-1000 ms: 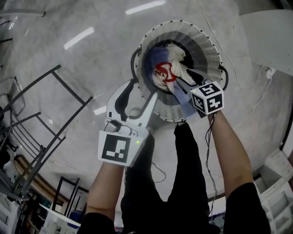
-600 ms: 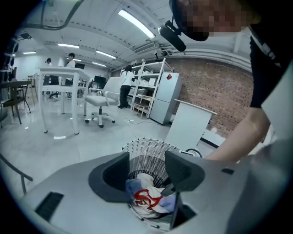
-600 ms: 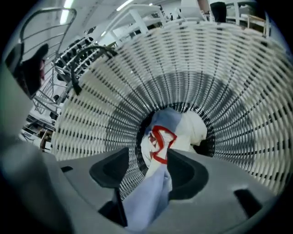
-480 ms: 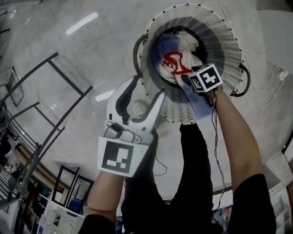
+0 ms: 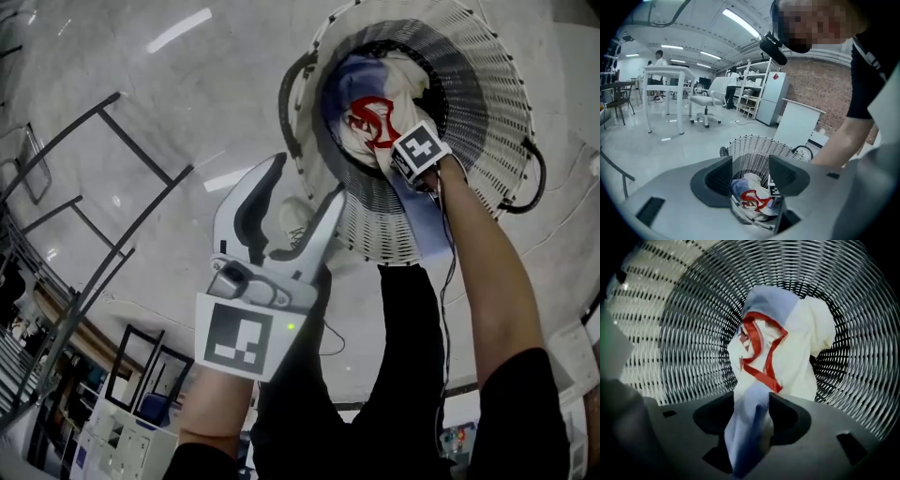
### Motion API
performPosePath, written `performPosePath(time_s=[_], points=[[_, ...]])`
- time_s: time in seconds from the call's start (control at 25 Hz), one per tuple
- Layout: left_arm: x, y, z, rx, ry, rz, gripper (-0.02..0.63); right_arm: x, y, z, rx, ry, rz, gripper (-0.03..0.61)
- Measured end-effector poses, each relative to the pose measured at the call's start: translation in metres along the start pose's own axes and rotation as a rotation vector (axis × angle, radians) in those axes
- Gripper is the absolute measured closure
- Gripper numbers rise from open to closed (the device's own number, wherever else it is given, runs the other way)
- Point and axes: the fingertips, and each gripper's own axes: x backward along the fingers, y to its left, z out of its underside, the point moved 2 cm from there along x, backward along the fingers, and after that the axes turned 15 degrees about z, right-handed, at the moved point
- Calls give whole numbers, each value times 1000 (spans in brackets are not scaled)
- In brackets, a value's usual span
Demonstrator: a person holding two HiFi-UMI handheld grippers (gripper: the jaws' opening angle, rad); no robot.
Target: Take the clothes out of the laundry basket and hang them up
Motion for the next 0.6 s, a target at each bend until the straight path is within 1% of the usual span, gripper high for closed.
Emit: performPosePath(time_s=[0.08, 0.2, 0.32, 0.44, 0.52, 0.6], points=[[0, 2, 4, 2, 1, -6, 390, -7, 1, 4, 22, 40, 19, 394], [-1, 5, 8, 4, 2, -15, 390, -13, 8, 9, 52, 80, 0, 427], [-3, 5, 7, 6, -4, -22, 390, -13, 11, 9, 86, 82, -18, 557], [-3, 4, 6, 7, -9, -28, 390, -8, 4, 1, 62, 19, -19, 561], [-2, 2, 4, 12, -12, -30, 390, 3, -2, -9, 17, -70, -30, 561], [-1, -1, 0, 13, -24, -32, 390, 23, -3, -22, -31, -186, -67, 563]])
